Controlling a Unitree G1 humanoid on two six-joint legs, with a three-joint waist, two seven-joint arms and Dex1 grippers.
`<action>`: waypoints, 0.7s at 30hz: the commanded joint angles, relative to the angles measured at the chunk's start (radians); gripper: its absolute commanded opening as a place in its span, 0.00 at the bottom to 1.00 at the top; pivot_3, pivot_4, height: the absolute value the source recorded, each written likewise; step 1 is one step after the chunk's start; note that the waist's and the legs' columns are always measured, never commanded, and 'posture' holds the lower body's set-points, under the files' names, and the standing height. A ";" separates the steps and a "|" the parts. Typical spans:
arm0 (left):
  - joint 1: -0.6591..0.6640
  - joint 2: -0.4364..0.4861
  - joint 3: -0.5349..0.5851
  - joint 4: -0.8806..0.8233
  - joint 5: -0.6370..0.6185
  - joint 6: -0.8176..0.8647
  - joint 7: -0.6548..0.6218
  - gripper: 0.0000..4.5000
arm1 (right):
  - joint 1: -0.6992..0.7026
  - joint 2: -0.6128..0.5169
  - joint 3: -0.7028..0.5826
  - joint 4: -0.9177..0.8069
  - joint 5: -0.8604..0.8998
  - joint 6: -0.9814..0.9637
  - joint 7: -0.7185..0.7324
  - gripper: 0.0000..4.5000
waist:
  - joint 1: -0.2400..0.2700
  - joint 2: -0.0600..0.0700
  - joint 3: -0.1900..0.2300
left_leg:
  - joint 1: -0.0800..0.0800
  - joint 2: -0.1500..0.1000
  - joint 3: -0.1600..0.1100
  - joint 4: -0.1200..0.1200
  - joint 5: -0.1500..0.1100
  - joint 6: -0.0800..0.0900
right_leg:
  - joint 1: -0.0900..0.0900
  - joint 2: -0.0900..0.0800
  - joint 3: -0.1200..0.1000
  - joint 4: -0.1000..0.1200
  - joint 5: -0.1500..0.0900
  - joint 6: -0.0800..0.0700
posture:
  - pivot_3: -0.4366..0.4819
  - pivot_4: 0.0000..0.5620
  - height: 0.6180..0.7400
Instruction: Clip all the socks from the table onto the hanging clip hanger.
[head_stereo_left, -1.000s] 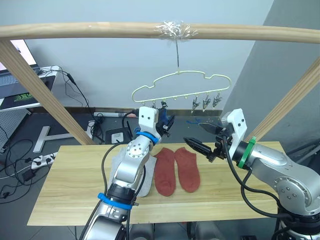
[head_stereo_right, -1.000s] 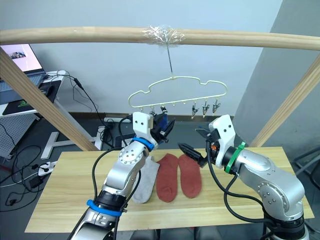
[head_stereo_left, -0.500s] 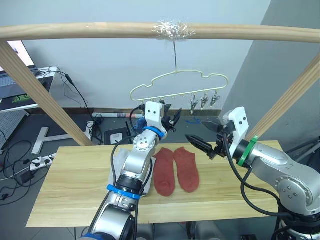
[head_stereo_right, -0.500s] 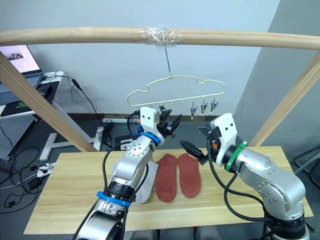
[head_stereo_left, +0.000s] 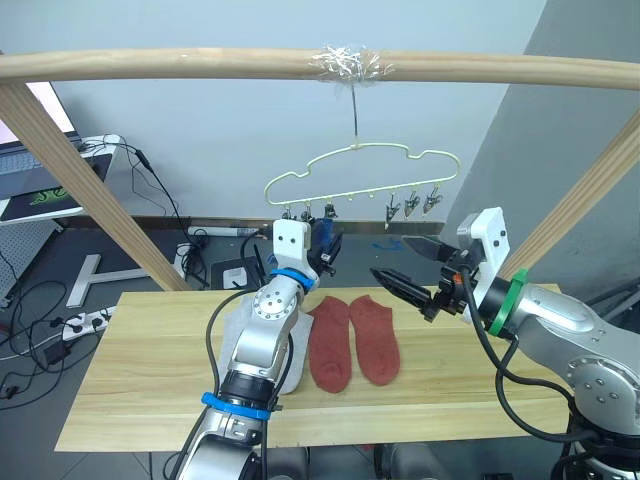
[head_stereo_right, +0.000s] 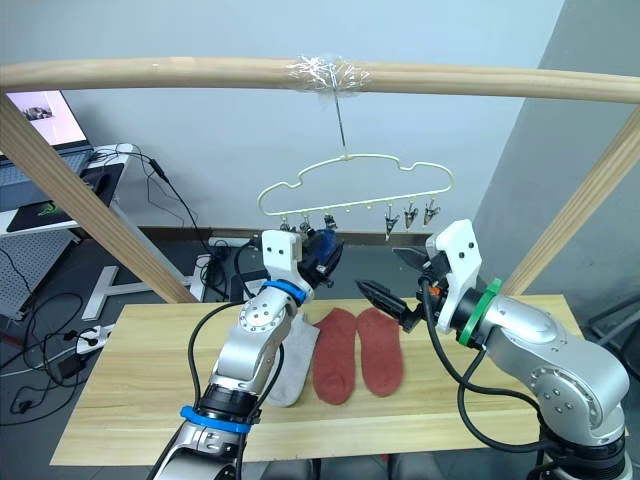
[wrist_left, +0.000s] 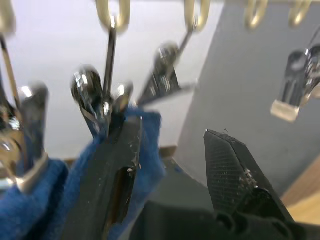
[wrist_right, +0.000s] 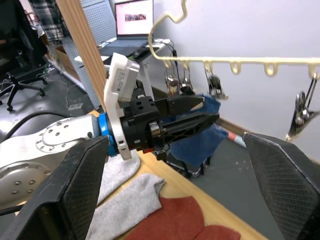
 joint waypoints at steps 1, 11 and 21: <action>-0.066 -0.017 0.003 0.046 0.020 -0.059 0.026 0.50 | -0.013 0.001 -0.023 -0.034 0.037 -0.006 -0.036 1.00 | 0.000 0.000 -0.001 | 0.000 0.000 0.000 0.000 0.000 0.000 | 0.000 0.000 0.000 0.000 0.000 0.000 | 0.54 0.17 1.00; -0.136 -0.061 0.008 0.135 -0.044 -0.091 -0.043 0.50 | -0.004 -0.005 -0.023 -0.038 0.075 -0.015 -0.102 1.00 | -0.003 0.000 -0.002 | 0.000 0.000 0.001 0.000 0.001 0.001 | 0.000 0.000 0.000 0.000 0.001 0.000 | 0.52 0.17 1.00; -0.069 -0.030 0.027 0.038 -0.086 -0.021 -0.092 0.50 | -0.017 -0.014 -0.021 -0.028 0.095 -0.022 -0.124 1.00 | -0.003 0.000 -0.003 | 0.001 0.000 0.001 0.000 0.002 0.002 | 0.000 0.000 0.000 0.002 0.001 0.000 | 0.52 0.18 1.00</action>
